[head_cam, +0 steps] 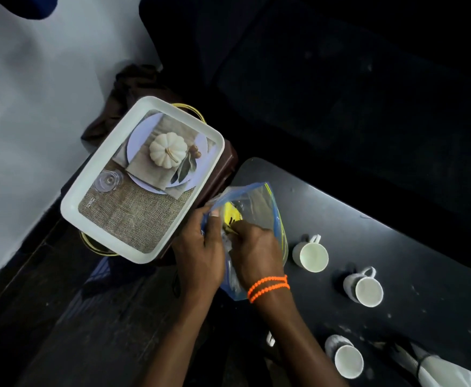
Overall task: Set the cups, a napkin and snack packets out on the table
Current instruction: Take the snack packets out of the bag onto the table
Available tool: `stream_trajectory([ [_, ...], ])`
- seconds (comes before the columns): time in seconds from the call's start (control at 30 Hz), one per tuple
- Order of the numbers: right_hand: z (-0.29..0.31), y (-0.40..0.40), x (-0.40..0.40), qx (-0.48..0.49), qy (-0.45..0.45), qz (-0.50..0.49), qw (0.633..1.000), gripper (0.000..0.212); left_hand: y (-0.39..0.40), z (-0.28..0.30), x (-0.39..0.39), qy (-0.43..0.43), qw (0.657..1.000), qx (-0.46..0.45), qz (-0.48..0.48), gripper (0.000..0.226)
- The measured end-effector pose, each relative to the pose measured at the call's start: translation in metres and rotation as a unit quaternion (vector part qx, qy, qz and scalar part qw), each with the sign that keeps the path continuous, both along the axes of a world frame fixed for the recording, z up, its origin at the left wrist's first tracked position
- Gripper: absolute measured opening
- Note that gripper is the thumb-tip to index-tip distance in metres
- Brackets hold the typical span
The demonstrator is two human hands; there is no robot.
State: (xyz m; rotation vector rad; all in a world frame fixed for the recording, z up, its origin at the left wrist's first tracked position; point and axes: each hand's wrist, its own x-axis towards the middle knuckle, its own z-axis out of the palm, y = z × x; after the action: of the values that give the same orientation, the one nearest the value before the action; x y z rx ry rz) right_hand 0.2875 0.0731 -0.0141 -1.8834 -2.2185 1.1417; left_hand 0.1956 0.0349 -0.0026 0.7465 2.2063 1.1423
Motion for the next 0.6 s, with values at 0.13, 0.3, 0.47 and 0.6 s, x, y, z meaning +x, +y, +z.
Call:
stream_trajectory([
  [0.13,0.041,0.000,0.026,0.049,0.158,-0.100,0.981,0.011,0.002,-0.001,-0.007,-0.001,1.000,0.002,-0.003,0.019],
  [0.3,0.107,0.028,0.082,0.169,0.293,-0.220,0.915,0.015,0.003,-0.001,-0.017,-0.028,0.999,0.002,0.014,0.018],
  [0.47,0.100,0.078,0.115,0.312,0.245,-0.241,0.886,0.013,0.001,0.002,-0.018,-0.027,0.999,0.009,0.018,0.010],
  [0.6,0.006,0.102,0.099,0.336,0.158,-0.153,0.916,0.017,0.004,0.005,-0.015,-0.041,0.999,0.018,0.018,0.016],
])
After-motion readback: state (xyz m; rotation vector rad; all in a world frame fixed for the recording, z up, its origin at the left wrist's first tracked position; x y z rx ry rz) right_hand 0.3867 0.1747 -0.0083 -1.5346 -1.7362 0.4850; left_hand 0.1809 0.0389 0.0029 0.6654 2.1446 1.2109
